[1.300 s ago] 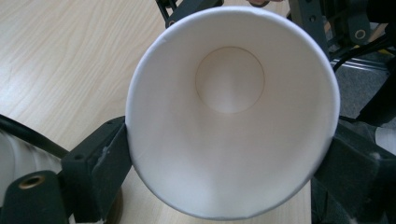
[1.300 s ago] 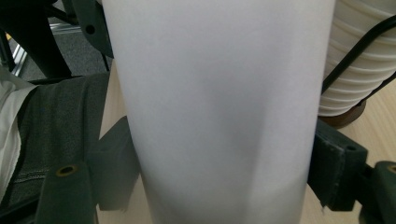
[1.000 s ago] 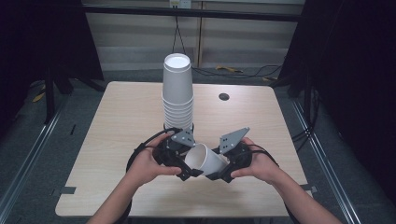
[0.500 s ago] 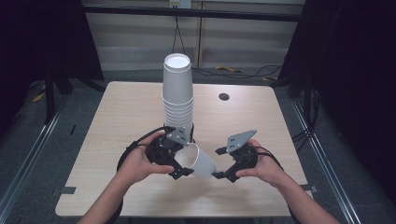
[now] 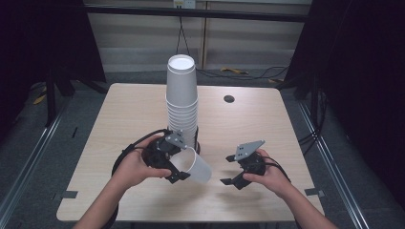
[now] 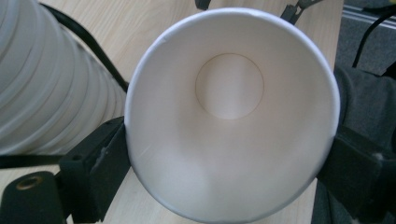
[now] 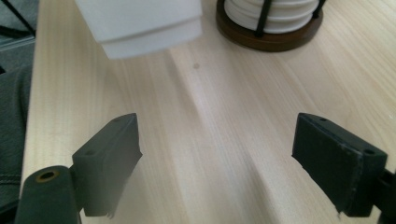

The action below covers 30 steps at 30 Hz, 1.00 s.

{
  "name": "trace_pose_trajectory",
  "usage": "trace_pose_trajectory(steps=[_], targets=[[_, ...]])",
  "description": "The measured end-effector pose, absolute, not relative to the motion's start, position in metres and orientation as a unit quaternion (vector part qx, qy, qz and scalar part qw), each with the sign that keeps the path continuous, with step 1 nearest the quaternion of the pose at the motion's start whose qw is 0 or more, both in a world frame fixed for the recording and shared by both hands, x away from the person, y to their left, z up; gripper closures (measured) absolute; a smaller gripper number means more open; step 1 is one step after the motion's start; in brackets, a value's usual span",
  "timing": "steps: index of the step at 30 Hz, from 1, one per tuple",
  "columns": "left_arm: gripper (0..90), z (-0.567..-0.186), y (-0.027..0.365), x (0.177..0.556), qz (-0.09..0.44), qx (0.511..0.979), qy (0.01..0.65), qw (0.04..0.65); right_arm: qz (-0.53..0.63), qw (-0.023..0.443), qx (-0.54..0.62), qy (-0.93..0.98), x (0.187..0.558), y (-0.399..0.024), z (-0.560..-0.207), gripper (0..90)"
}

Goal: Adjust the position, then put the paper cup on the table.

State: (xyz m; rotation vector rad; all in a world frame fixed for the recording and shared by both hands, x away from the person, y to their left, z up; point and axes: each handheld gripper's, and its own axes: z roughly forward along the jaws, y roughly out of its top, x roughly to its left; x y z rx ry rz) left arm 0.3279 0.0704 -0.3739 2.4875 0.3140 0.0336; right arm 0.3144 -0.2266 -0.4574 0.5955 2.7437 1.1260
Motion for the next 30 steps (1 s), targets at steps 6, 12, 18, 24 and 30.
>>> trace_pose_trajectory(steps=[6,12,18,24,30], targets=[[10.1,-0.372,0.081,0.328,0.013,0.945,0.127,0.3,0.365,0.075,0.214,0.903,0.314,-0.233,-0.472,14.8],[10.0,-0.371,0.092,0.328,0.016,0.947,0.135,0.29,0.365,0.085,0.227,0.899,0.312,-0.236,-0.485,14.8],[9.9,-0.369,0.106,0.33,0.017,0.95,0.145,0.275,0.364,0.094,0.236,0.896,0.313,-0.238,-0.494,14.8],[9.8,-0.371,0.122,0.332,0.018,0.949,0.163,0.268,0.361,0.1,0.236,0.897,0.312,-0.239,-0.501,14.2],[9.6,-0.372,0.134,0.336,0.022,0.95,0.175,0.258,0.373,0.1,0.243,0.89,0.312,-0.239,-0.504,14.0]])
